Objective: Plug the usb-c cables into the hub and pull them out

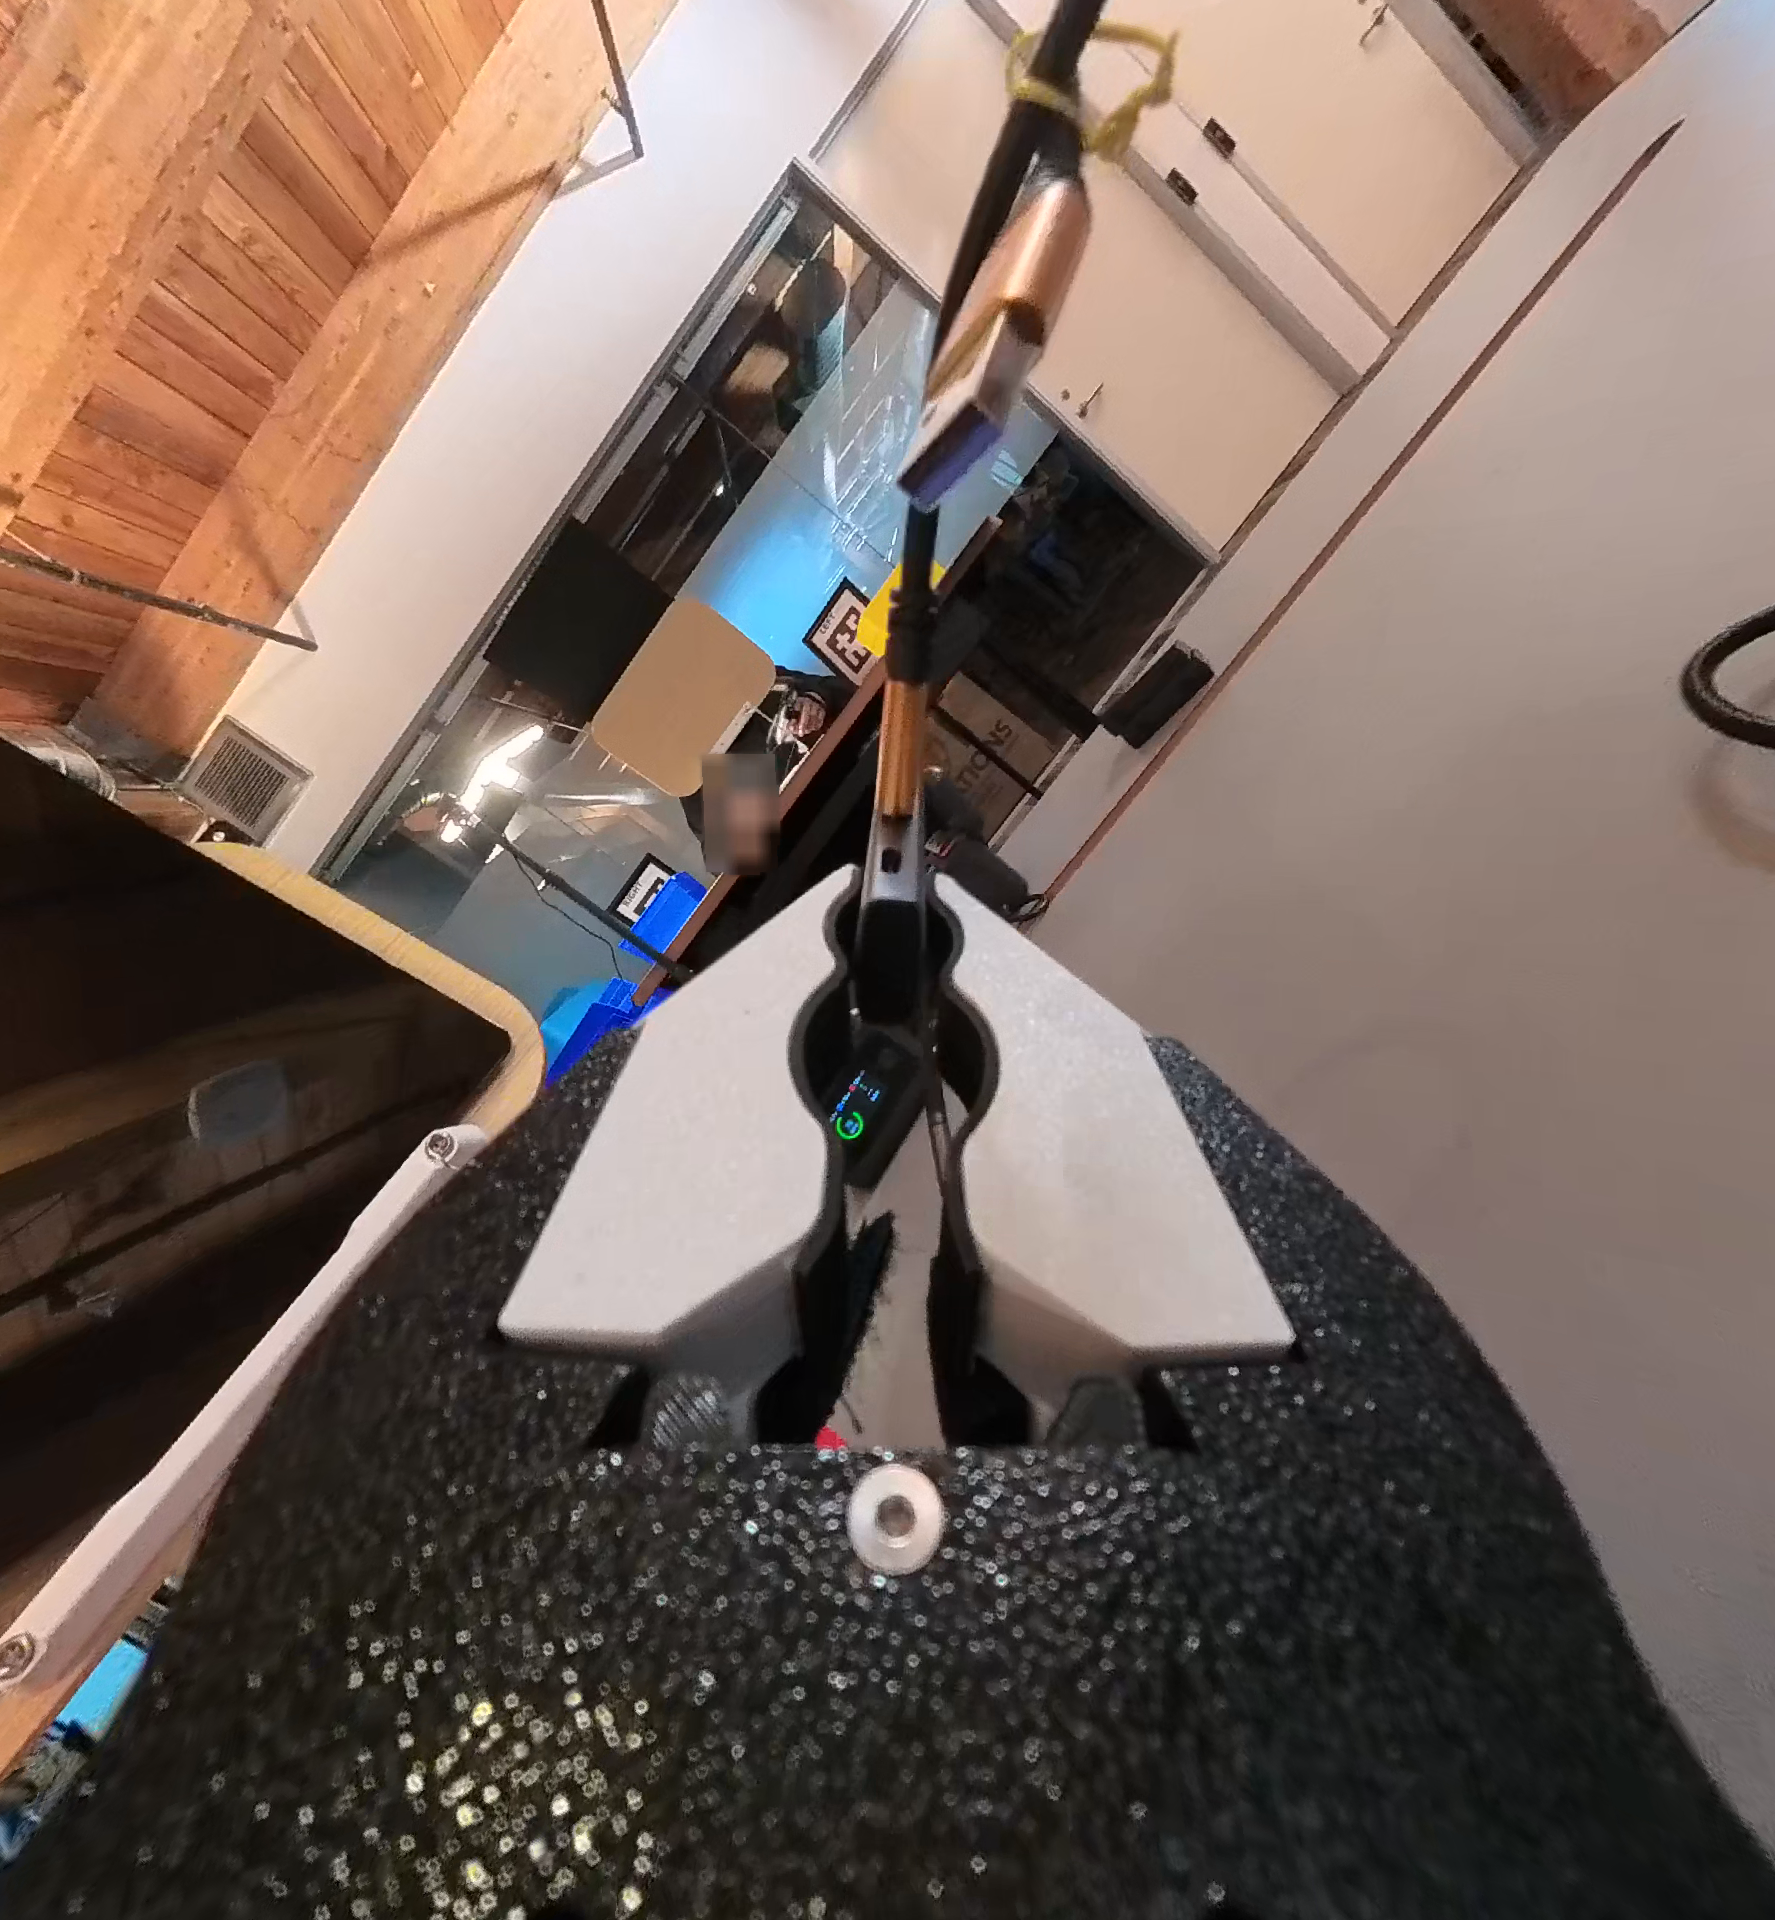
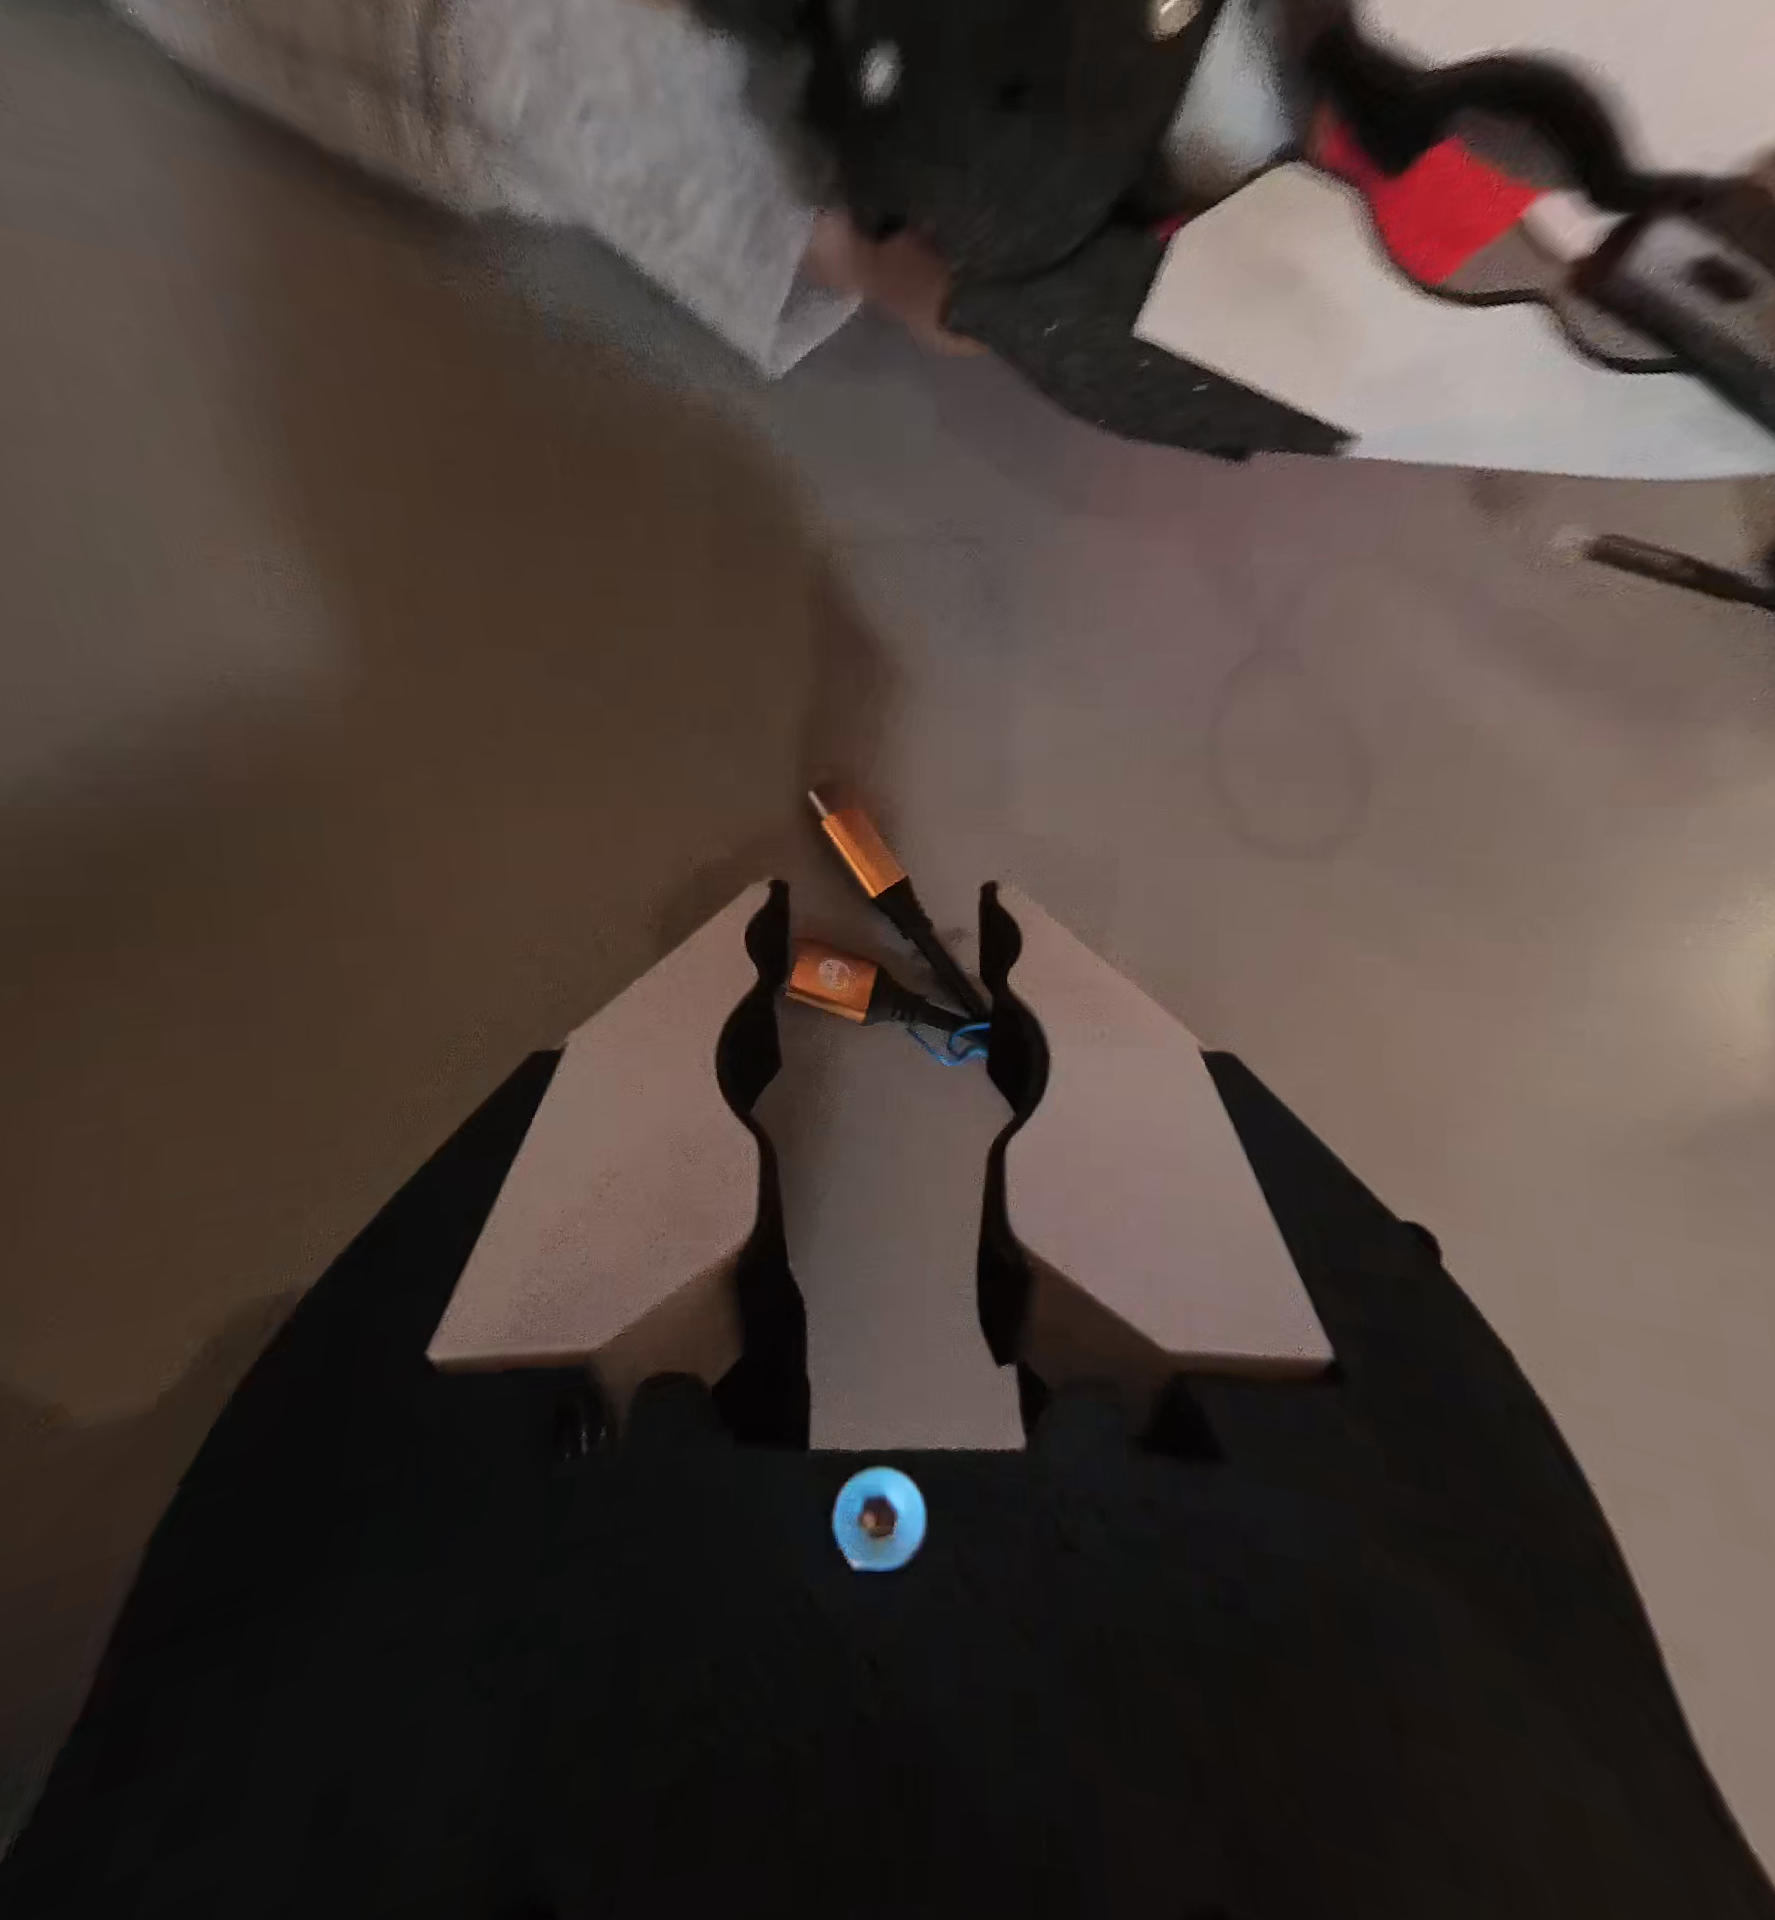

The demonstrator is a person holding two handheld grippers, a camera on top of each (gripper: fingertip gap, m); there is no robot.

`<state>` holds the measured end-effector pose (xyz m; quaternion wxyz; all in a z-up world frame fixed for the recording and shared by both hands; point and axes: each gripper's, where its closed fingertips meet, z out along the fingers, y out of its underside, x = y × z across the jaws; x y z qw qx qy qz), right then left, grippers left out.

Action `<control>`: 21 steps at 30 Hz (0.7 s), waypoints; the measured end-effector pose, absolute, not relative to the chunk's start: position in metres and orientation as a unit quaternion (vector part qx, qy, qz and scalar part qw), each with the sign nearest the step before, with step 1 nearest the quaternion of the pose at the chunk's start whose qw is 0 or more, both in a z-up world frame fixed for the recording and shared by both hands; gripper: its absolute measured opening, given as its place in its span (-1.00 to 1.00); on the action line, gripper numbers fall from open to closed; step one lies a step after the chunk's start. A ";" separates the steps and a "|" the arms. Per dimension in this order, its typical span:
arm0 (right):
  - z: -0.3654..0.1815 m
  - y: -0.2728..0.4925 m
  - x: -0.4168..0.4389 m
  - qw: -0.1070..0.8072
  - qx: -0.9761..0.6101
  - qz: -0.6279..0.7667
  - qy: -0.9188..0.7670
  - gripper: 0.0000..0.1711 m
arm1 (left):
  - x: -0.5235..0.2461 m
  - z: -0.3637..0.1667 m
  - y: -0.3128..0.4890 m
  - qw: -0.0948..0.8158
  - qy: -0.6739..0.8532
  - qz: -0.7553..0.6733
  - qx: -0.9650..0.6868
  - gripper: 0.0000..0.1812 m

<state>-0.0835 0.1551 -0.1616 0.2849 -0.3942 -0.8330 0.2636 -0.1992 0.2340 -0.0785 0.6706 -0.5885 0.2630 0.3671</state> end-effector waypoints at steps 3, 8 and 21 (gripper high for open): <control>-0.174 0.155 -0.089 0.231 -0.370 0.225 -0.871 -0.70 | -0.198 -0.079 0.234 0.670 0.268 0.366 -0.587 -0.92; -0.188 0.157 -0.092 0.177 -0.363 0.221 -0.887 -0.78 | -0.195 -0.081 0.234 0.667 0.278 0.368 -0.585 -0.92; -0.124 0.140 -0.073 0.344 -0.395 0.255 -0.813 -0.90 | -0.188 -0.111 0.243 0.605 0.333 0.363 -0.626 -0.91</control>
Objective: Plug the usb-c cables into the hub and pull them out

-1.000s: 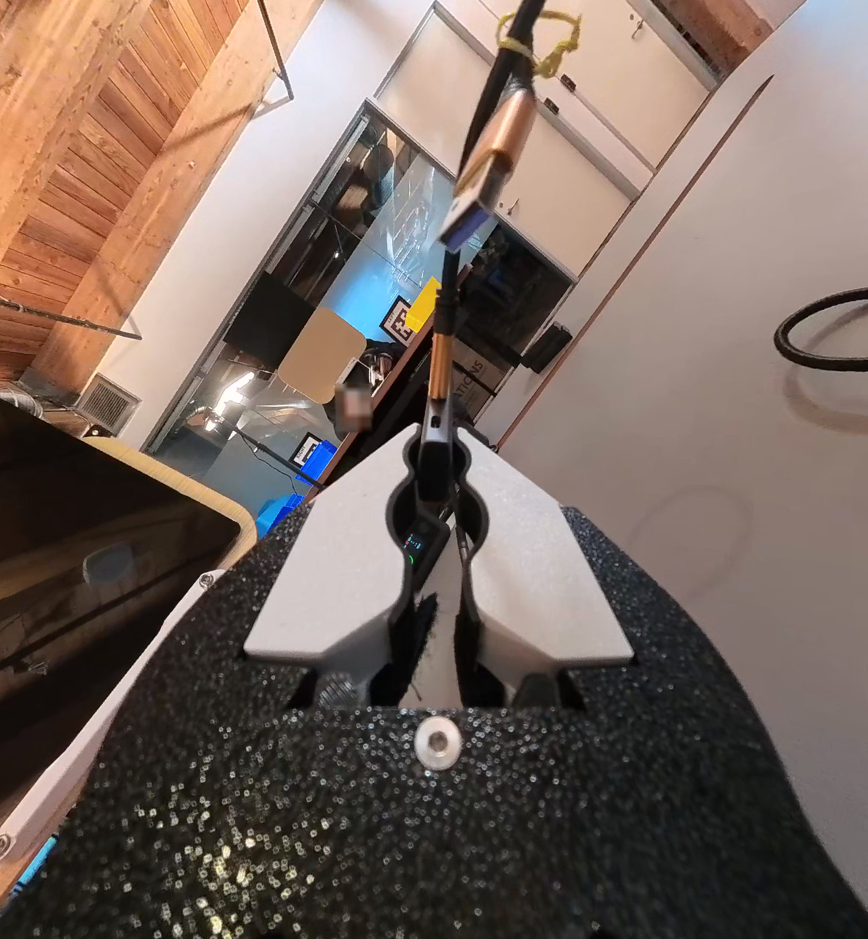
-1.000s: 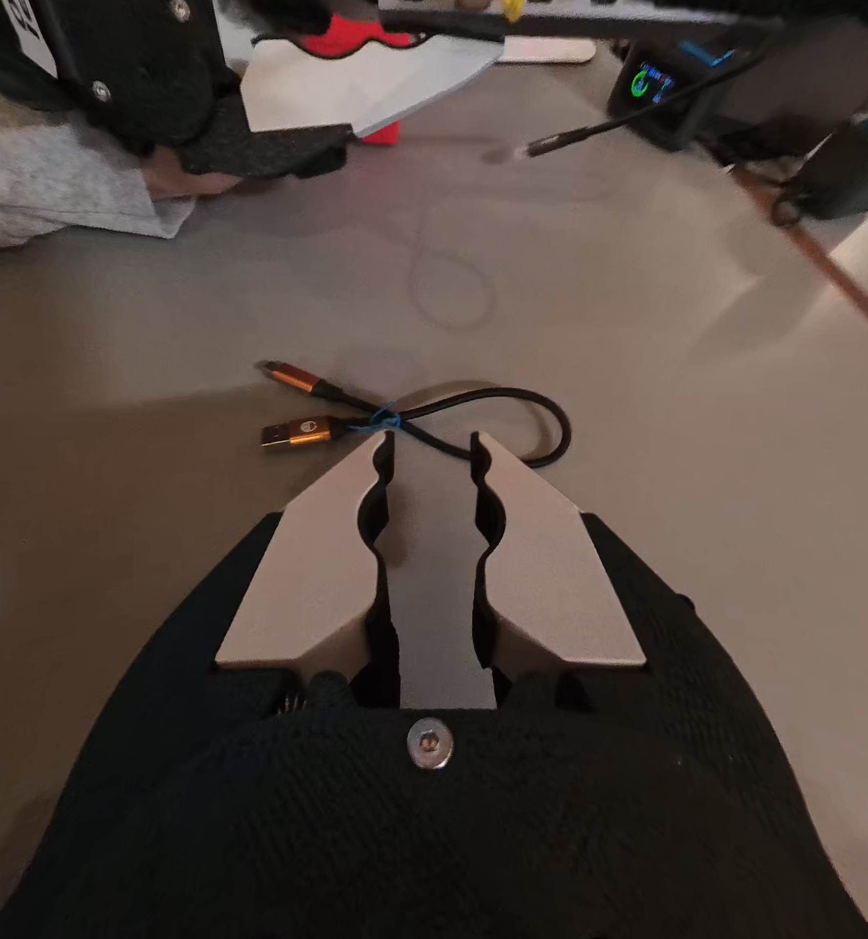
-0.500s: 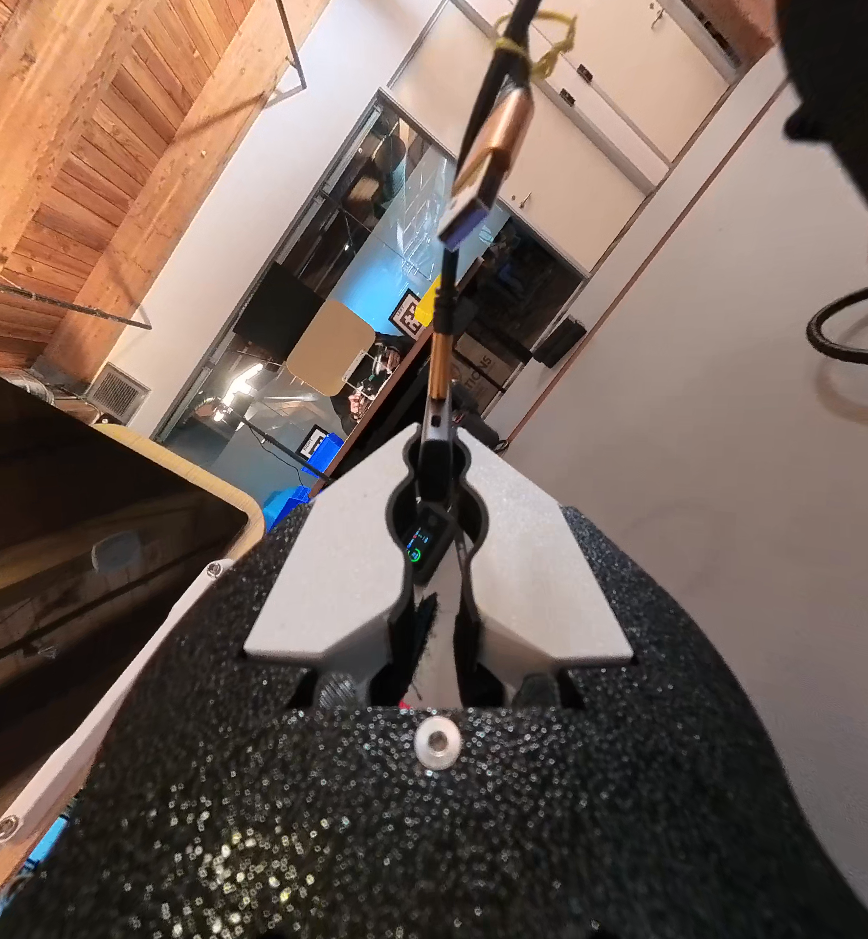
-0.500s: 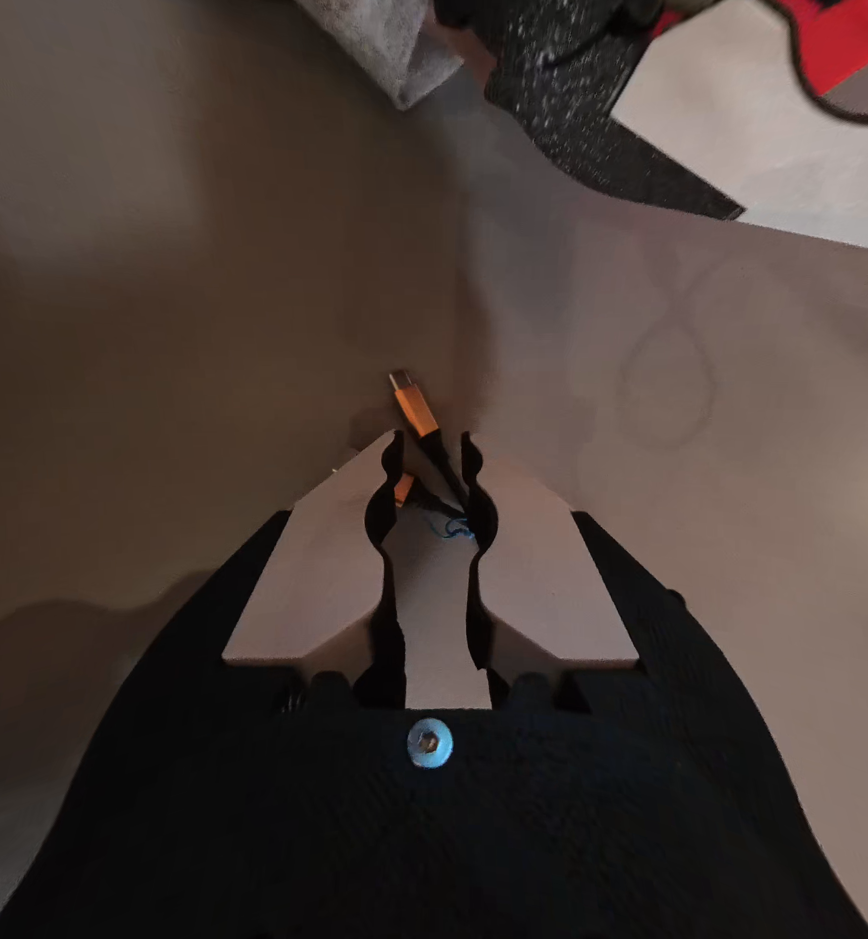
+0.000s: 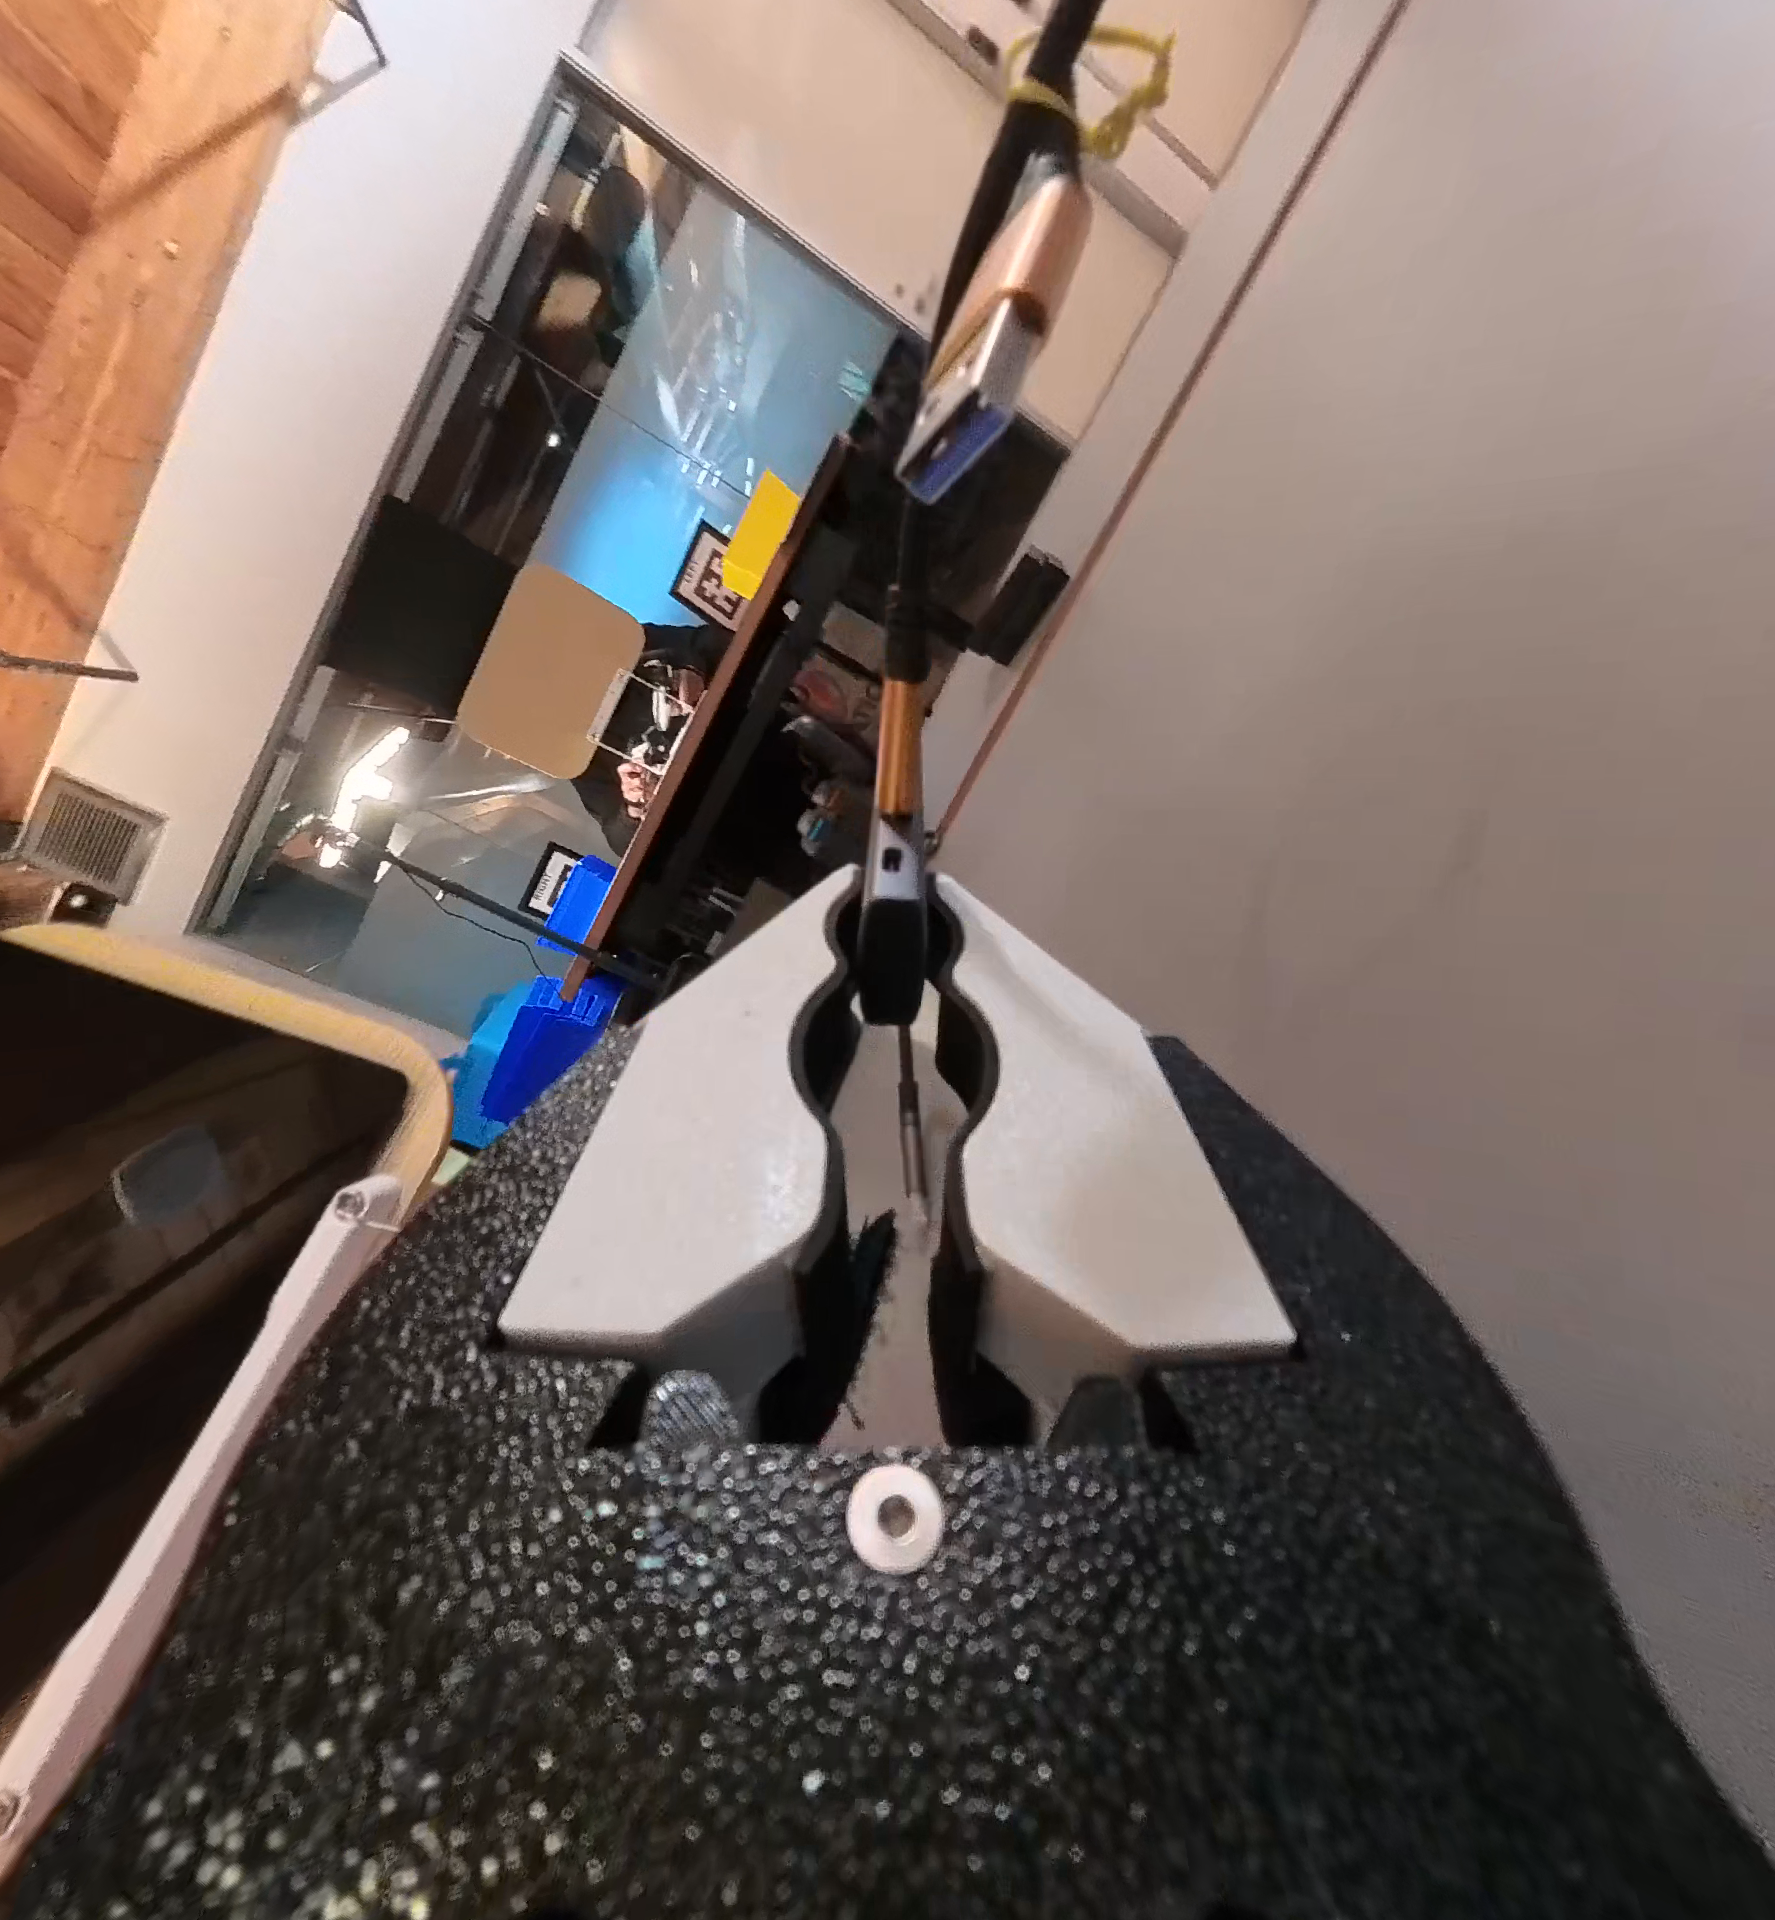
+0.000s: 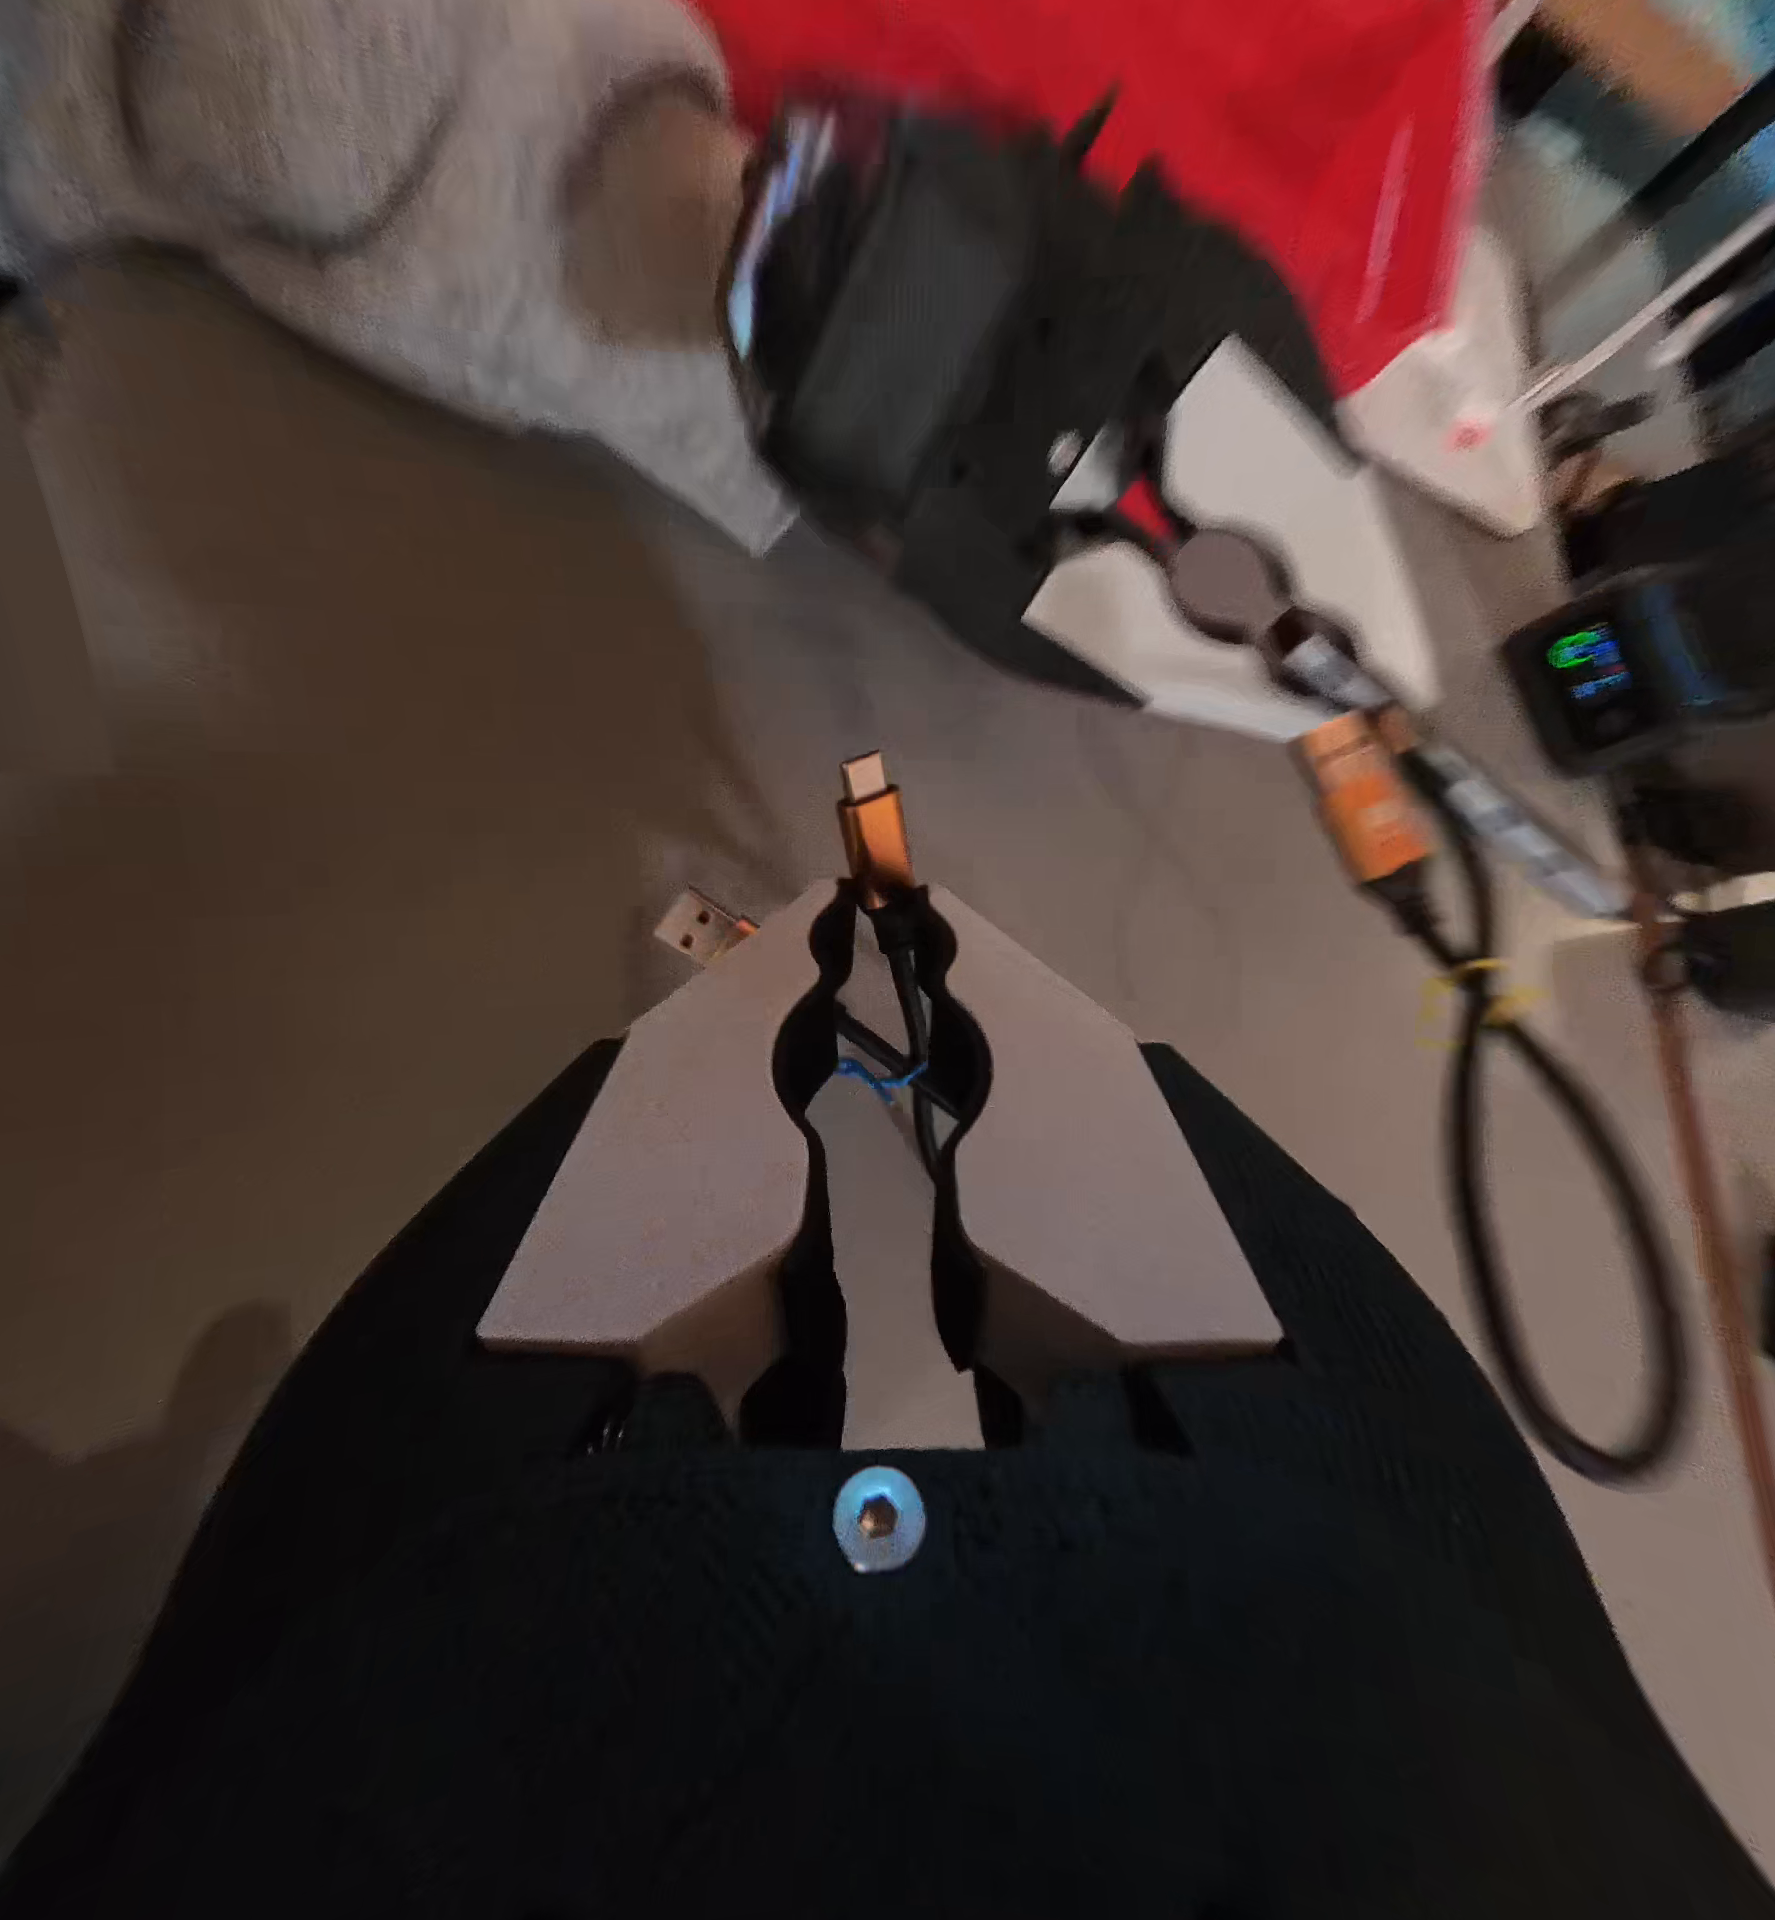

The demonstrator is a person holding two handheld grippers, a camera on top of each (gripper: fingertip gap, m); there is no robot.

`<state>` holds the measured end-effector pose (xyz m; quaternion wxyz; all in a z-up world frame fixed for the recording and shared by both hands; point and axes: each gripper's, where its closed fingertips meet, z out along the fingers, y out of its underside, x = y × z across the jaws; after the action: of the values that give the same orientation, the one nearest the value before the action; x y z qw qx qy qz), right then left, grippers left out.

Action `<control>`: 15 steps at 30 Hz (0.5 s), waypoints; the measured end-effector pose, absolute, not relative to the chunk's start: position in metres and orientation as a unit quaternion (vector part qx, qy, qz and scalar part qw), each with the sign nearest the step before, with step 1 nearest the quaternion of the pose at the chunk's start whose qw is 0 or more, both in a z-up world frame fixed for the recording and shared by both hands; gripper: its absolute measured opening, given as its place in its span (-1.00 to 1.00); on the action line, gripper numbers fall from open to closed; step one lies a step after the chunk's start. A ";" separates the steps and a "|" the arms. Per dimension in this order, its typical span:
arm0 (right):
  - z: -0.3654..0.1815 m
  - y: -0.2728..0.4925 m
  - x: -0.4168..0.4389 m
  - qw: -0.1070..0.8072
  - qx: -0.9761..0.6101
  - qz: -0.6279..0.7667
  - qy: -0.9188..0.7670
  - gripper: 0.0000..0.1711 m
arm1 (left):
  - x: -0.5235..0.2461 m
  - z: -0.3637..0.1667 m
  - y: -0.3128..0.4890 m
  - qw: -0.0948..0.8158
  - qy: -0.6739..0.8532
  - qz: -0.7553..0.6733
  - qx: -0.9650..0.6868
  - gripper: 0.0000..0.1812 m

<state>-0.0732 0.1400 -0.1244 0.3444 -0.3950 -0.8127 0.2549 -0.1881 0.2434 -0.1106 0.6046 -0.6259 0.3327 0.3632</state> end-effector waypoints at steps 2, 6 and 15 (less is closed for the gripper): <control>-0.097 0.143 -0.069 0.395 -0.396 0.265 -0.785 -0.91 | -0.184 -0.118 0.245 0.586 0.355 0.370 -0.627 -0.91; -0.045 0.197 -0.062 0.521 -0.463 0.196 -0.690 -0.92 | -0.173 -0.129 0.246 0.551 0.407 0.396 -0.611 -0.91; -0.088 0.305 -0.014 0.506 -0.594 -0.091 -0.619 -0.96 | -0.152 -0.145 0.243 0.489 0.492 0.442 -0.569 -0.91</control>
<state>-0.0139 0.3047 -0.0881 0.5060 -0.5936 -0.6192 -0.0909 -0.1517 0.2430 -0.1453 0.4887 -0.5686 0.4922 0.4423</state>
